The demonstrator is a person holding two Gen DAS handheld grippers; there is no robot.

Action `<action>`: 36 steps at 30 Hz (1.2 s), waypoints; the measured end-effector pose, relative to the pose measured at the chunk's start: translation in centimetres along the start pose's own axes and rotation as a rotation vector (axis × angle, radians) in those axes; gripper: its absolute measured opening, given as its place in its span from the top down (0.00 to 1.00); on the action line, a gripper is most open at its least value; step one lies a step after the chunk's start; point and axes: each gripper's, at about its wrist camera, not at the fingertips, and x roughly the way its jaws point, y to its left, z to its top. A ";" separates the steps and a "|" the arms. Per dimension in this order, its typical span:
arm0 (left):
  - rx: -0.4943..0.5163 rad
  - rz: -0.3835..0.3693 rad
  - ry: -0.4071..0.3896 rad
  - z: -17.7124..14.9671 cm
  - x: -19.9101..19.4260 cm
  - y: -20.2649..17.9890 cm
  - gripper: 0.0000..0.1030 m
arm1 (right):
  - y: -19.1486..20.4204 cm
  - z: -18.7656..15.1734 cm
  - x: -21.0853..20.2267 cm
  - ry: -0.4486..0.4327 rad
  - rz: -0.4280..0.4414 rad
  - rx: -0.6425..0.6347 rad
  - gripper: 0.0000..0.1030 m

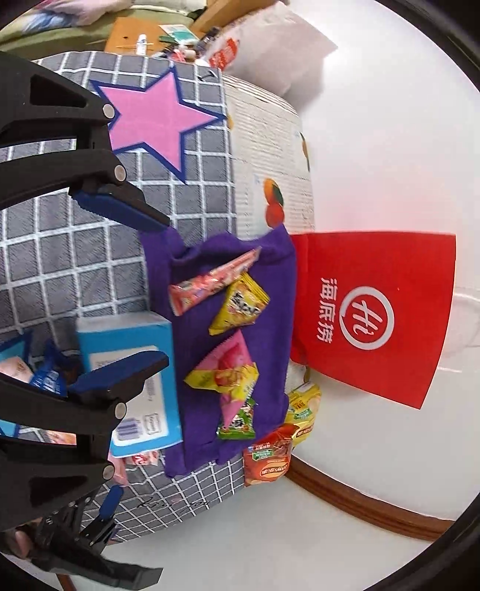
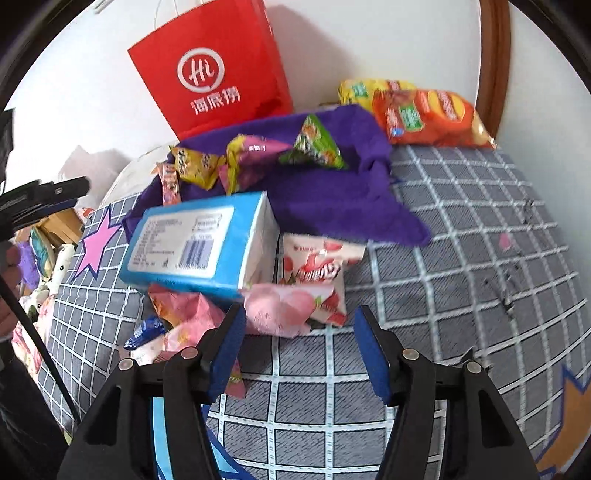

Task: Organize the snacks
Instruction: 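Move the right tool to the pink peach candy packet and grasp it, then grasp the beige cookie packet with the left tool while the right tool holds the peach packet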

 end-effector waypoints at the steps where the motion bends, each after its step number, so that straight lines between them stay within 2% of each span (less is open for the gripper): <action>1: -0.001 0.002 0.001 -0.4 -0.1 0.2 0.37 | 0.0 -0.2 0.5 0.009 0.008 0.007 0.42; 4: -0.009 0.011 0.012 -1.4 -0.3 0.9 0.37 | 0.3 -0.1 1.3 0.020 0.025 0.002 0.42; 10: -0.039 0.015 0.038 -3.0 0.2 2.4 0.37 | 1.2 0.3 3.5 0.043 0.000 -0.029 0.42; 12: -0.055 0.015 0.042 -3.4 0.2 2.9 0.37 | 1.2 0.4 3.9 0.044 0.011 -0.030 0.44; 14: -0.066 0.014 0.044 -3.7 0.2 3.1 0.37 | 1.2 0.4 4.0 0.044 0.038 -0.035 0.65; 16: -0.067 0.010 0.046 -4.0 0.1 3.1 0.37 | 1.3 0.3 3.9 0.049 0.046 -0.041 0.66; 18: -0.062 0.006 0.047 -4.5 0.0 2.7 0.37 | 1.4 0.1 3.2 0.028 0.013 -0.056 0.66; 21: -0.051 -0.007 0.055 -5.3 -0.1 2.0 0.37 | 0.9 -0.1 1.9 0.008 0.027 -0.035 0.66; 27: -0.010 -0.035 0.089 -7.4 0.4 -0.6 0.37 | 0.0 -1.3 -1.5 -0.050 -0.004 -0.008 0.66; 36: 0.085 -0.083 0.145 -10.7 1.6 -4.9 0.37 | -0.2 -3.3 -5.1 -0.117 -0.004 -0.003 0.66</action>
